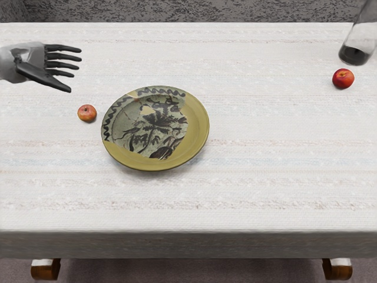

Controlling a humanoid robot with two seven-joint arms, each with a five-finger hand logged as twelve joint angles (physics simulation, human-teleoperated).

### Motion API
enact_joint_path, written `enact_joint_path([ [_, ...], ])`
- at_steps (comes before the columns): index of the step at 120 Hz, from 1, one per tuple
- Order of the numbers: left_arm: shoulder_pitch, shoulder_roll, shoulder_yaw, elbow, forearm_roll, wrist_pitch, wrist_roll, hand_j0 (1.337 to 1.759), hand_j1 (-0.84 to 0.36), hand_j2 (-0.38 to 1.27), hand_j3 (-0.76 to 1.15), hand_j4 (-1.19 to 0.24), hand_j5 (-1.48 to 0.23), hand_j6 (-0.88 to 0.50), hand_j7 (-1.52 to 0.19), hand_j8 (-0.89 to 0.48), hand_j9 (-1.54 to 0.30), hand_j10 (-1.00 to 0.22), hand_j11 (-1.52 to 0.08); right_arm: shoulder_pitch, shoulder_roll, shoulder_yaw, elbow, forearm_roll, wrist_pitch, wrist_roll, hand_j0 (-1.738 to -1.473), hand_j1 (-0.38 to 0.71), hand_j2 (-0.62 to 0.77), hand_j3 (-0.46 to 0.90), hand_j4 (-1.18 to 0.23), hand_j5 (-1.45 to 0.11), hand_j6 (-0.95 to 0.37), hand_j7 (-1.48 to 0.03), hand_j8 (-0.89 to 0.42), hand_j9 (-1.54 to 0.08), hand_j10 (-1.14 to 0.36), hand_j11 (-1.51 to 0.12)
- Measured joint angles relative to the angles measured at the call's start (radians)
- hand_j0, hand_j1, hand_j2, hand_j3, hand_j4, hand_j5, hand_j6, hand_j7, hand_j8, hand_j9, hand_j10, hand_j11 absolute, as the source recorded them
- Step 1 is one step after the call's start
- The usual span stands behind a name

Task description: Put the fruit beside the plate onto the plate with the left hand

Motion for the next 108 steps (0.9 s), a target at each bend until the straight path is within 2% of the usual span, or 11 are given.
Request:
enact_joint_path([
  [14, 0.001, 0.001, 0.001, -0.003, 0.011, 0.000, 0.001, 1.658, 0.05, 0.05, 0.00, -0.25, -0.32, -0.25, -0.32, -0.25, -0.32, -0.25, -0.32, -0.001, 0.000, -0.001, 0.000, 0.000, 0.000, -0.001, -1.658, -0.31, -0.01, 0.00, -0.03, -0.04, -0.03, -0.04, -0.03, -0.04, -0.03, -0.04],
  [24, -0.052, 0.006, 0.001, -0.004, 0.099, 0.000, 0.006, 1.658, 0.05, 0.05, 0.00, -0.25, -0.32, -0.25, -0.32, -0.25, -0.32, -0.25, -0.32, -0.002, 0.000, -0.001, 0.000, 0.000, 0.000, -0.002, -1.658, -0.31, -0.01, 0.00, -0.03, -0.04, -0.03, -0.04, -0.03, -0.04, -0.03, -0.04],
  [35, -0.122, 0.003, 0.001, -0.006, 0.233, 0.000, 0.037, 1.658, 0.05, 0.05, 0.00, -0.25, -0.32, -0.25, -0.32, -0.25, -0.32, -0.25, -0.32, -0.003, 0.000, -0.001, 0.000, 0.000, 0.000, -0.003, -1.658, -0.31, -0.01, 0.00, -0.03, -0.04, -0.03, -0.04, -0.03, -0.04, -0.03, -0.04],
  [51, -0.193, 0.000, 0.001, -0.021, 0.424, 0.000, 0.073, 1.658, 0.05, 0.05, 0.00, -0.25, -0.32, -0.25, -0.32, -0.25, -0.32, -0.25, -0.32, -0.004, 0.000, -0.001, 0.000, 0.000, 0.000, -0.003, -1.658, -0.31, -0.01, 0.00, -0.03, -0.04, -0.03, -0.04, -0.03, -0.04, -0.03, -0.04],
  [58, -0.205, -0.004, 0.003, -0.037, 0.481, 0.000, 0.102, 1.658, 0.05, 0.05, 0.00, -0.25, -0.32, -0.25, -0.32, -0.25, -0.32, -0.25, -0.32, -0.004, 0.000, -0.001, 0.000, 0.000, 0.000, -0.003, -1.658, -0.31, -0.01, 0.00, -0.03, -0.04, -0.03, -0.04, -0.03, -0.04, -0.03, -0.04],
  [68, -0.211, 0.005, 0.045, -0.119, 0.523, 0.000, 0.141, 1.658, 0.05, 0.05, 0.00, -0.25, -0.32, -0.25, -0.32, -0.25, -0.32, -0.25, -0.32, -0.004, 0.000, -0.001, 0.000, 0.000, 0.000, -0.003, -1.658, -0.31, -0.01, 0.00, -0.03, -0.04, -0.03, -0.04, -0.03, -0.04, -0.03, -0.04],
  [76, -0.265, 0.032, 0.112, -0.213, 0.540, 0.000, 0.156, 1.658, 0.05, 0.05, 0.00, -0.25, -0.32, -0.25, -0.32, -0.25, -0.32, -0.25, -0.32, -0.004, 0.000, -0.001, 0.000, 0.000, 0.000, -0.003, -1.658, -0.31, -0.01, 0.00, -0.03, -0.04, -0.03, -0.04, -0.03, -0.04, -0.03, -0.04],
  [89, -0.396, 0.084, 0.303, -0.389, 0.553, 0.004, 0.168, 1.658, 0.05, 0.05, 0.00, -0.25, -0.32, -0.25, -0.32, -0.25, -0.32, -0.25, -0.32, -0.004, 0.000, -0.001, 0.000, 0.000, 0.000, -0.003, -1.658, -0.31, -0.01, 0.00, -0.03, -0.04, -0.03, -0.04, -0.03, -0.04, -0.03, -0.04],
  [97, -0.430, 0.076, 0.414, -0.469, 0.556, 0.053, 0.170, 1.658, 0.05, 0.05, 0.00, -0.25, -0.32, -0.25, -0.32, -0.25, -0.32, -0.25, -0.32, -0.004, 0.000, -0.001, 0.000, 0.000, 0.000, -0.003, -1.658, -0.31, -0.01, 0.00, -0.03, -0.04, -0.03, -0.04, -0.03, -0.04, -0.03, -0.04],
  [108, -0.446, 0.053, 0.528, -0.524, 0.574, 0.168, 0.172, 1.658, 0.05, 0.05, 0.00, -0.25, -0.32, -0.25, -0.32, -0.25, -0.32, -0.25, -0.32, -0.004, 0.000, -0.001, 0.000, 0.000, 0.000, -0.003, -1.658, -0.31, -0.01, 0.00, -0.03, -0.04, -0.03, -0.04, -0.03, -0.04, -0.03, -0.04],
])
